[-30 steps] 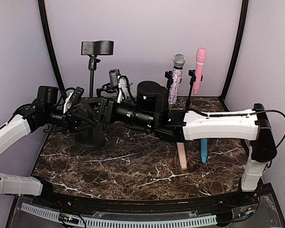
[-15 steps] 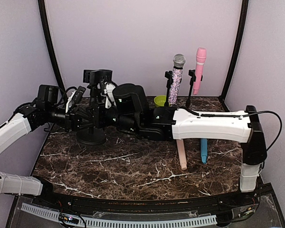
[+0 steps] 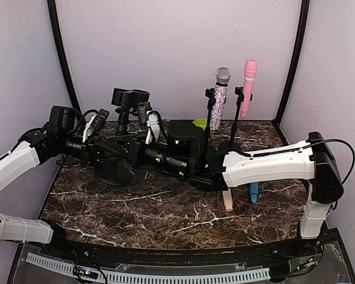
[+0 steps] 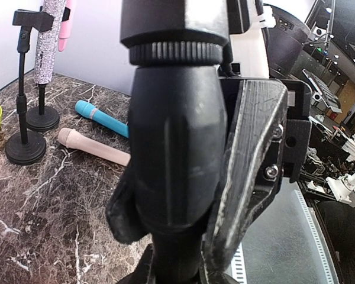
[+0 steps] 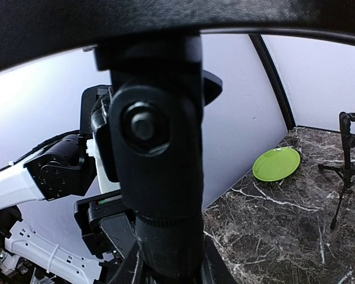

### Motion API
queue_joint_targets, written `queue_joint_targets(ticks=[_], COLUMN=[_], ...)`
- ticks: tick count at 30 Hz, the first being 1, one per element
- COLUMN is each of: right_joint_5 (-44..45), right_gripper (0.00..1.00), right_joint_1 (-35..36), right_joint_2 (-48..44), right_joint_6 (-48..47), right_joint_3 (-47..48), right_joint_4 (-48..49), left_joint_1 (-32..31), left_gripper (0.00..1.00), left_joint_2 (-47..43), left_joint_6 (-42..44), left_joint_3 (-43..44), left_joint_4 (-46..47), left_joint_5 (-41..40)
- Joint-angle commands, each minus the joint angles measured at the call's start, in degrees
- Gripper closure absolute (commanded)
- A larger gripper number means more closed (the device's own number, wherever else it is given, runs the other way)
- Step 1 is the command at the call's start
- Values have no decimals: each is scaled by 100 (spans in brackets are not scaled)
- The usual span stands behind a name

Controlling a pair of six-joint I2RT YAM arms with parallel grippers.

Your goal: Remove the microphone from the stand

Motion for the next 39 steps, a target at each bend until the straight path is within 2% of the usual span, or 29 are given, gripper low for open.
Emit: queue_joint_targets(ticks=[1,3,4,8,11,18,23,29,39], right_joint_5=[26,523,752,1724,2187,2287,2300,2317,2129], right_gripper=[100,100,100,100,100,100,100,100,100], right_joint_1=[-10,-7,-6,-88,-280,-1068,-1473,-1776,-2073], right_joint_2=[-413,-402,-395,-284,-52,849,1860,2927,3979], right_joint_6=[-145,-414,-607,-1339,-1817,-2089,-2329,-2496,-2615], right_joint_3=[-62,11,20,-105,-106,-16,1043,2321,3446], right_joint_4=[523,42,-120,-362,-409,388,453,348,421], left_joint_1=[190,184,187,247,532,1264,1615,1730,1742], left_gripper=[77,18,3,1,1,1,1,1,1], left_joint_2=[-158,-153,-163,-170,-111,-86,-190,-276,-244], left_joint_6=[-2,-34,-14,249,271,611,749,815,775], left_joint_3=[117,163,205,422,544,765,772,751,784], left_joint_4=[237,119,44,-413,-796,-1586,-1881,-2096,-2028], left_joint_5=[27,-377,-605,-1237,-1231,-1441,-1508,-1408,-1280])
